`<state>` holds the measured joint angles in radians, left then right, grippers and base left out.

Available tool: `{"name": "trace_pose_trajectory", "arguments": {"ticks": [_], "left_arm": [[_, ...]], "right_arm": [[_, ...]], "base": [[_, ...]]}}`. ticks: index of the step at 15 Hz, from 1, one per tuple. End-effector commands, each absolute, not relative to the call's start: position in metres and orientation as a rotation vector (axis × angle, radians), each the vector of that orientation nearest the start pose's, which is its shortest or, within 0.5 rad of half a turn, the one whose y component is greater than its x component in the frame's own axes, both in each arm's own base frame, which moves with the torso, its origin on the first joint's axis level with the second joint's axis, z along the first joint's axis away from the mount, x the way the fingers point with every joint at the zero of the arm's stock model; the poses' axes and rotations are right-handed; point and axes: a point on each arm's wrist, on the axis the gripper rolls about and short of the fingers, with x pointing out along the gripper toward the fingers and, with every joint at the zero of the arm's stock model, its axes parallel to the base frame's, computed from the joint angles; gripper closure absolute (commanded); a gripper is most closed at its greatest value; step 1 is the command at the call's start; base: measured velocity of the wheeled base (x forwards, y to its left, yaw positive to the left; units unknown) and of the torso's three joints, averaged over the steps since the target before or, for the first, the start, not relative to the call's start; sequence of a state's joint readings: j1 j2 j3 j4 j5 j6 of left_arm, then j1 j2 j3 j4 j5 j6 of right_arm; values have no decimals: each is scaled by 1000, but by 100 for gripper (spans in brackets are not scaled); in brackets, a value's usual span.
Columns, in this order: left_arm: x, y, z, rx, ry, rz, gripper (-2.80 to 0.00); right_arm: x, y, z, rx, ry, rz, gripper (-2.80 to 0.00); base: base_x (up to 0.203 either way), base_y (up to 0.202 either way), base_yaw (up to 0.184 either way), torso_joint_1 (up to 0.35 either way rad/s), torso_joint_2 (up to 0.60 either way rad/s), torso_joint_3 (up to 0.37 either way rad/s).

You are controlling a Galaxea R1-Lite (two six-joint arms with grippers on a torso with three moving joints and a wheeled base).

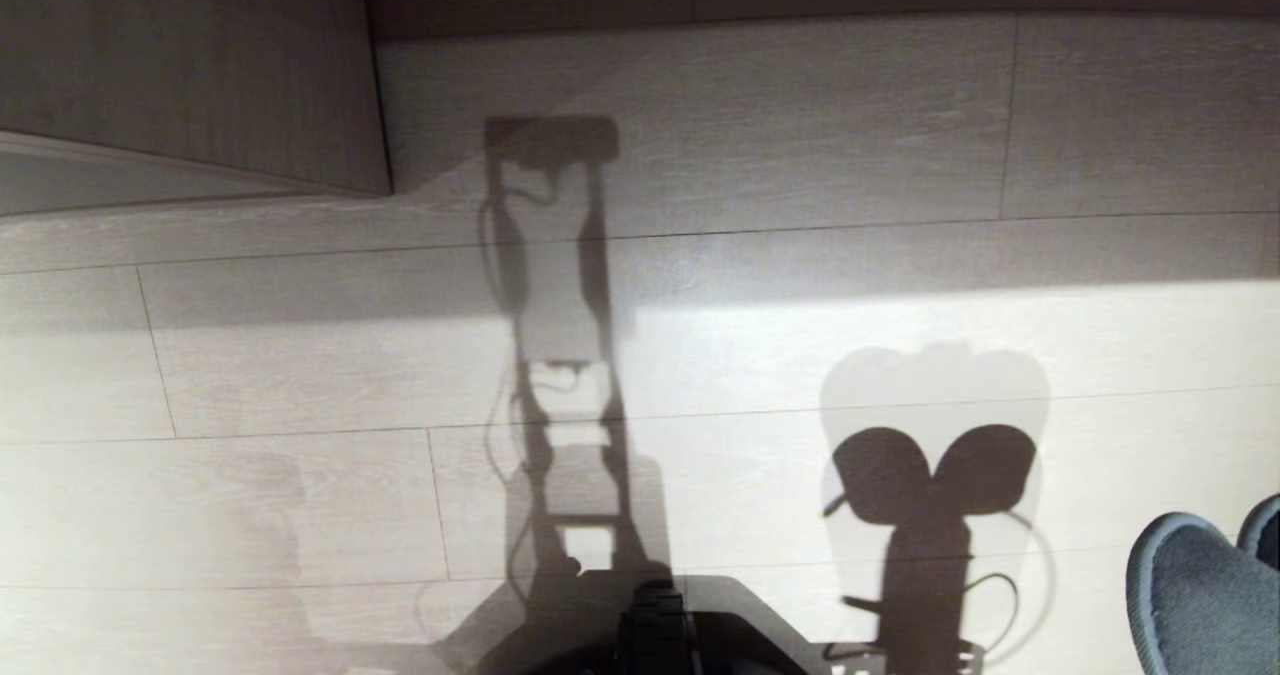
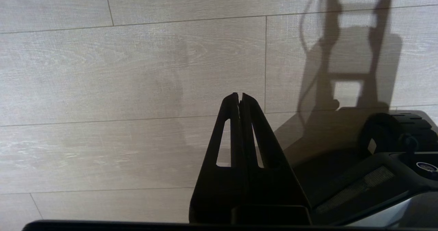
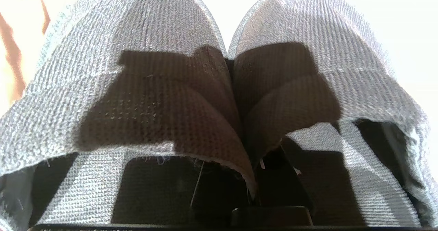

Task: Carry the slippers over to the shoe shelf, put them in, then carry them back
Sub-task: Place the slippers on the floor

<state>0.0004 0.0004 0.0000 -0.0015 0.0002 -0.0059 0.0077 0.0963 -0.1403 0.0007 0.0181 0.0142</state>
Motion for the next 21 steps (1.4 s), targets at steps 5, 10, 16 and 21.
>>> {"name": "trace_pose_trajectory", "arguments": {"ticks": [5,10,16,21], "left_arm": [[-23,0,76,-6,-2,1,0],[-23,0,76,-5,-2,1,0],[-23,0,76,-5,-2,1,0],[-23,0,76,-5,-2,0,0]], "right_arm": [[51,2,188,-14,52,46,0],[158,6,222,-59,6,128,0],[273,8,217,-106,-211,101,0],[310,13,205,-29,-385,-23,0]], "base": [[0,0,0,0,0,0],[0,0,0,0,0,0],[0,0,0,0,0,0],[0,0,0,0,0,0]]}}
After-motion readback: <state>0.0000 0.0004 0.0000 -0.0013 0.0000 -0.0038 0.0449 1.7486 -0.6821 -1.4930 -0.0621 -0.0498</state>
